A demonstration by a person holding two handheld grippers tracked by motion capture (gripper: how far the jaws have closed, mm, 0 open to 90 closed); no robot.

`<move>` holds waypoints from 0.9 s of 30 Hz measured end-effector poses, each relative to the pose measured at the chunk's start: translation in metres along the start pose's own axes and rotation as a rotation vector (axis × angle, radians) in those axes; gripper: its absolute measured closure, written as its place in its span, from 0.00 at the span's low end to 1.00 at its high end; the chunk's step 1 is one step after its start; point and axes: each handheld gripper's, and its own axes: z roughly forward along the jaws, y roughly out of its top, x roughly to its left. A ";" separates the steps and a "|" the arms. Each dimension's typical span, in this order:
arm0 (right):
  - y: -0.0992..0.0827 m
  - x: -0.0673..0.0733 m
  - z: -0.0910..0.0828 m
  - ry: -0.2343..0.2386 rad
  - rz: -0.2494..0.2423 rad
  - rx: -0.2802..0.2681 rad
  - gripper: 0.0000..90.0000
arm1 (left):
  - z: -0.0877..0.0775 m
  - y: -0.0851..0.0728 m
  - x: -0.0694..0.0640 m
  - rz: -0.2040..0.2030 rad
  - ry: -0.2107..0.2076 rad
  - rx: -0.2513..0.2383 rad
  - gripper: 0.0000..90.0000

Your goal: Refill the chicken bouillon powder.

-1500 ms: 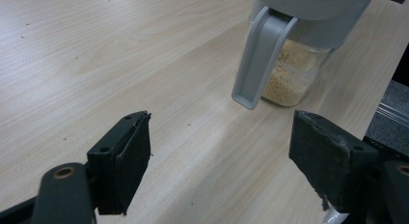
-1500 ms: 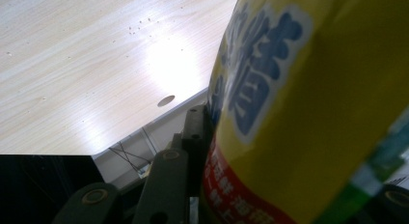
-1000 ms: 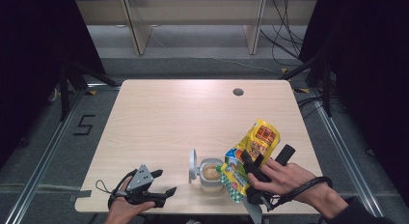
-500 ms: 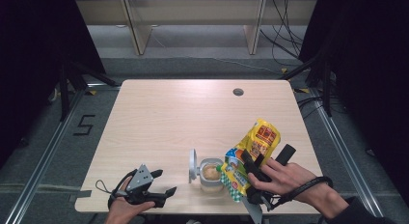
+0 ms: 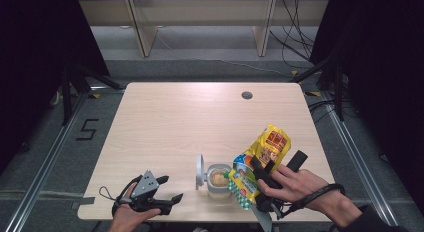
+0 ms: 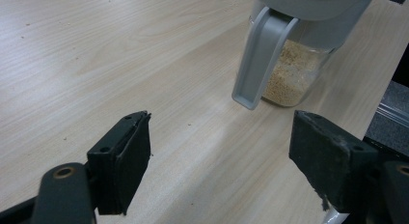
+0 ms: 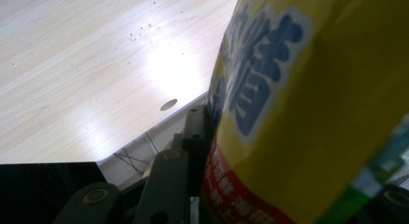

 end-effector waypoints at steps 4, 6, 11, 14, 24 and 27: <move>-0.001 0.002 -0.001 -0.004 0.040 -0.006 0.81 | 0.000 0.000 0.002 0.026 -0.003 -0.004 0.24; -0.003 0.003 -0.002 -0.004 0.031 -0.013 0.81 | 0.001 0.000 0.000 -0.003 -0.002 -0.002 0.24; -0.003 0.011 -0.003 0.008 0.120 -0.007 0.82 | 0.001 0.000 0.000 -0.008 -0.003 -0.006 0.24; -0.004 0.014 -0.003 -0.007 0.145 -0.032 0.82 | 0.000 0.000 0.002 0.021 -0.006 -0.002 0.24; -0.002 0.033 -0.003 -0.002 0.333 -0.057 0.83 | 0.000 0.000 0.002 0.020 -0.001 -0.004 0.24; -0.002 0.036 -0.003 -0.032 0.365 -0.068 0.83 | 0.000 0.000 0.002 0.022 -0.002 -0.005 0.24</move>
